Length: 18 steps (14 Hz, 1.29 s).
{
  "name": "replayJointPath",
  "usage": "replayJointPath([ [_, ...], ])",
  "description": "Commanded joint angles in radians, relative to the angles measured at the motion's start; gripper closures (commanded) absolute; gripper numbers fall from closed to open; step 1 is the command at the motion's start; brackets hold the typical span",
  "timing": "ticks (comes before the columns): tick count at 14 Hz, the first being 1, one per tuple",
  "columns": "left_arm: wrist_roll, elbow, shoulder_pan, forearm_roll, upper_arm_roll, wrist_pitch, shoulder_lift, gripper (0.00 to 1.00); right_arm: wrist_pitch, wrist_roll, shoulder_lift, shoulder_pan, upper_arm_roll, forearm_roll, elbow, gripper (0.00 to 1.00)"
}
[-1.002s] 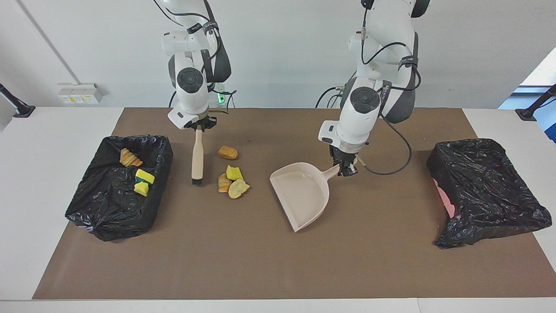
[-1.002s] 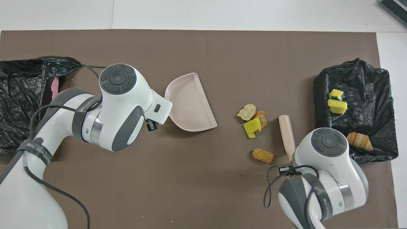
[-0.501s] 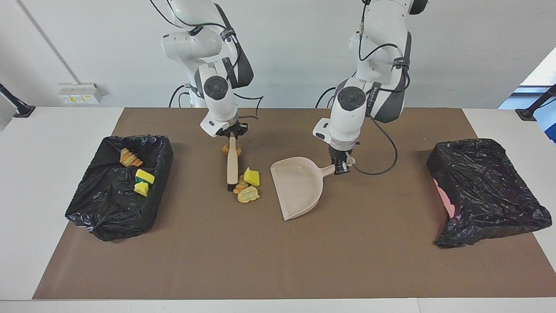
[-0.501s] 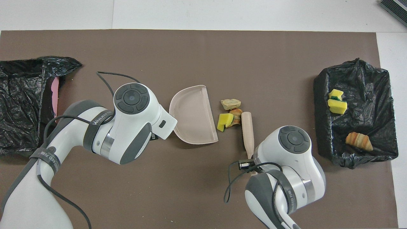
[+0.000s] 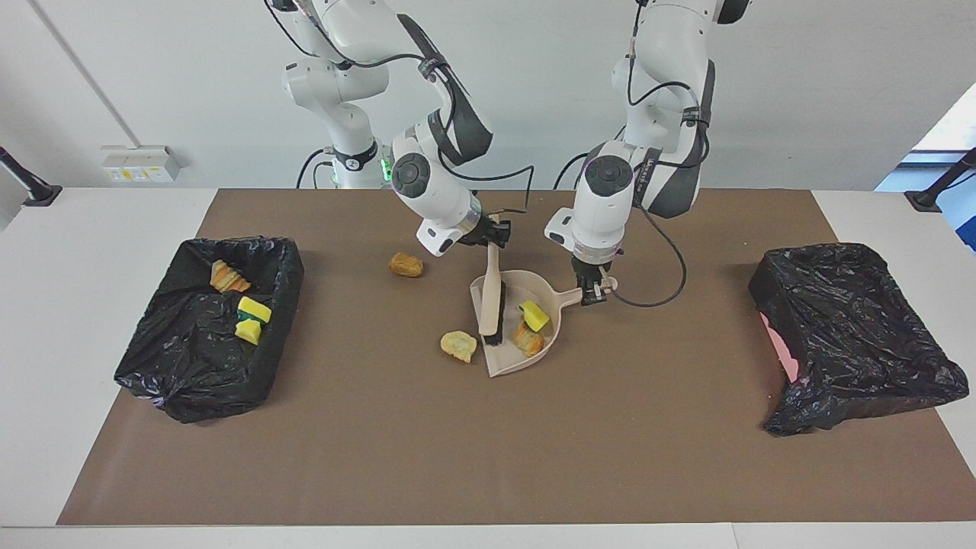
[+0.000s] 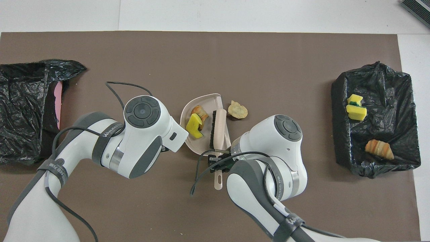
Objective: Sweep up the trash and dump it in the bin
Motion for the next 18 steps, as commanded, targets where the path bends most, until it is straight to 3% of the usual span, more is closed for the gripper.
replayJointPath([
  [1, 0.0, -0.05, -0.001, 0.02, 0.006, 0.016, -0.035, 1.0, -0.146, 0.09, -0.161, -0.024, -0.011, -0.034, -0.008, 1.0],
  [3, -0.002, -0.05, -0.004, 0.02, 0.008, 0.016, -0.035, 1.0, -0.241, 0.08, -0.184, -0.091, -0.004, -0.242, 0.026, 1.0],
  [7, -0.107, -0.05, 0.001, 0.02, 0.006, 0.016, -0.035, 1.0, -0.272, -0.04, -0.141, -0.127, -0.007, -0.621, 0.055, 1.0],
  [11, -0.111, -0.05, -0.004, 0.02, 0.008, 0.012, -0.037, 1.0, -0.269, -0.12, 0.153, -0.109, -0.005, -0.841, 0.308, 1.0],
  [12, -0.112, -0.05, -0.005, 0.02, 0.008, 0.013, -0.037, 1.0, -0.242, -0.1, 0.198, -0.086, 0.001, -0.851, 0.313, 1.0],
  [15, -0.114, -0.05, -0.008, 0.02, 0.008, 0.012, -0.037, 1.0, -0.226, -0.111, 0.188, -0.052, 0.016, -0.747, 0.252, 1.0],
  [18, -0.114, -0.05, -0.008, 0.02, 0.008, 0.015, -0.037, 1.0, -0.251, -0.157, 0.182, -0.052, 0.018, -0.37, 0.256, 1.0],
])
